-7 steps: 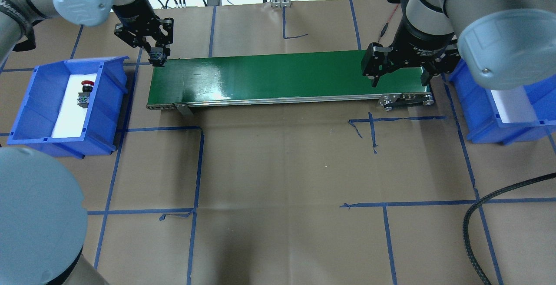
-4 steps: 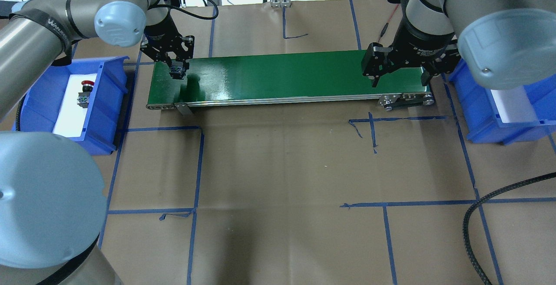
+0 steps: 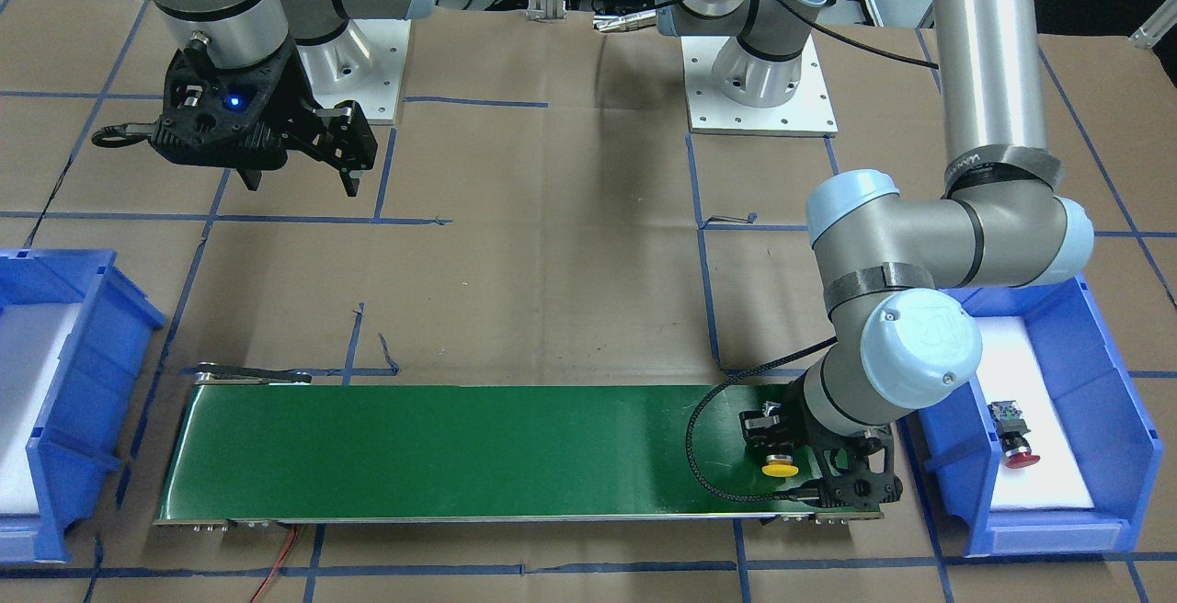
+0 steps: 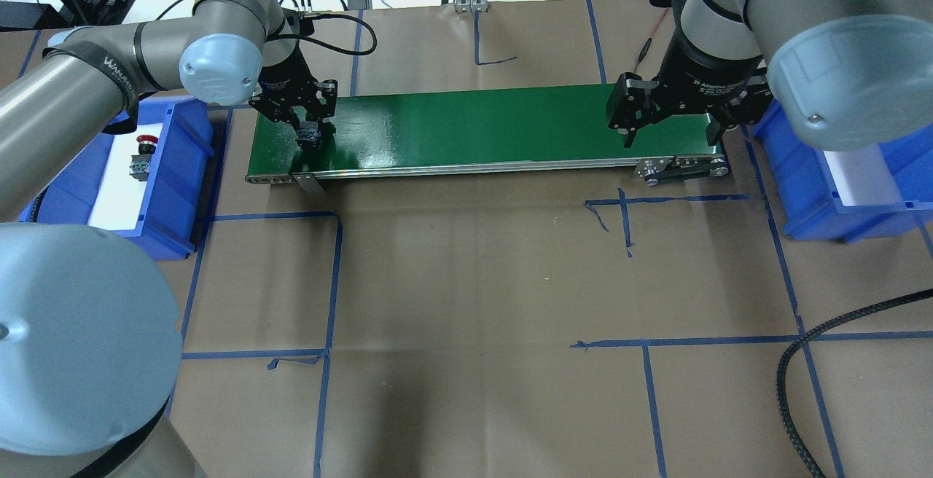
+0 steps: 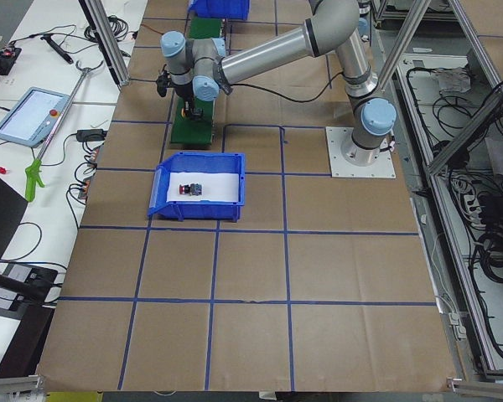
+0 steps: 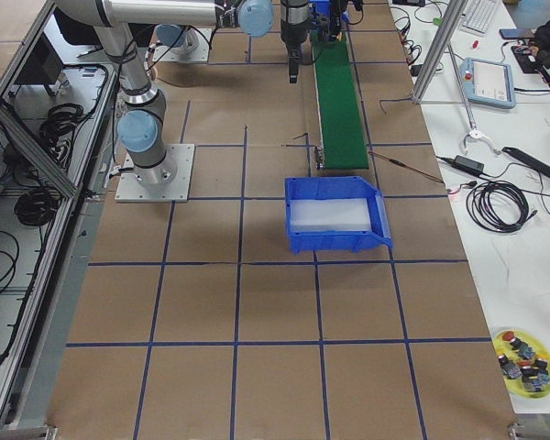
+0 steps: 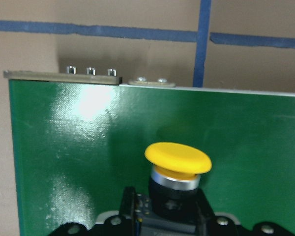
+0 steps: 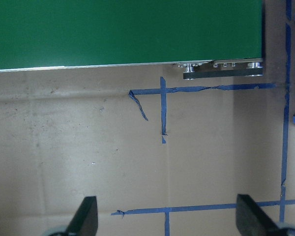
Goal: Transport two buttons from left to right
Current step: 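Release the yellow button on the belt and return the left gripper to the bin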
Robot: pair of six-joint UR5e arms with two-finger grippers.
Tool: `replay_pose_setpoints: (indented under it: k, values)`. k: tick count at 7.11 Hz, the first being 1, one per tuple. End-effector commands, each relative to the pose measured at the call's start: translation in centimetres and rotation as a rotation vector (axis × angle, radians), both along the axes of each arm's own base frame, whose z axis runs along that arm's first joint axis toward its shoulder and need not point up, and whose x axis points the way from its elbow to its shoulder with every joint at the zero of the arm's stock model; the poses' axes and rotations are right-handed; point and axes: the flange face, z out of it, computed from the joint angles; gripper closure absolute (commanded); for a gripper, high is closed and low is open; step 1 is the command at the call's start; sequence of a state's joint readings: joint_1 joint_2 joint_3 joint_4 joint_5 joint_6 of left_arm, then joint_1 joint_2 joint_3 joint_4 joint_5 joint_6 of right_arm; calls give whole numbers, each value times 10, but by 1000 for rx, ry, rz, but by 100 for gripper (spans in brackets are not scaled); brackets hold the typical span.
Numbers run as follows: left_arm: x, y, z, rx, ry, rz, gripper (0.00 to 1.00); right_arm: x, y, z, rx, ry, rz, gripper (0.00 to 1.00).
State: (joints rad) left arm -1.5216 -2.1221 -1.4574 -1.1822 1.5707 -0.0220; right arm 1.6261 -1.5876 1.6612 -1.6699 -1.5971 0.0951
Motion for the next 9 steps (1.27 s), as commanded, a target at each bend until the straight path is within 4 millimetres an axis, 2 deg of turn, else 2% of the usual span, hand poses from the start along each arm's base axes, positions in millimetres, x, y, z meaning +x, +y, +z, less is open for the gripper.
replay_pose_setpoints:
  k: [1,2,3,4,5,6,8,9]
  values:
    - [0,0,-3,0,0,1,95,0,0,-1,4,2,0,0]
    - [0,0,-3,0,-3,1,21,0,0,-1,6,-1,0,0]
    - [0,0,-1,-3,-2,5,1,0,0,-1,6,-3,0,0]
    - [0,0,2,-8,-4,5,0,0,0,0,3,-2,0,0]
    - [6,-3,25,-42,-10,11,0,1,0,1,2,1,1,0]
    - [9,0,57,-83,-17,16,0,1,0,-1,6,-3,2,0]
    - [17,34,130,-93,-15,27,0,0,0,-2,12,4,4,0]
    - [32,46,155,-103,-10,42,0,1,-2,-2,4,3,1,0]
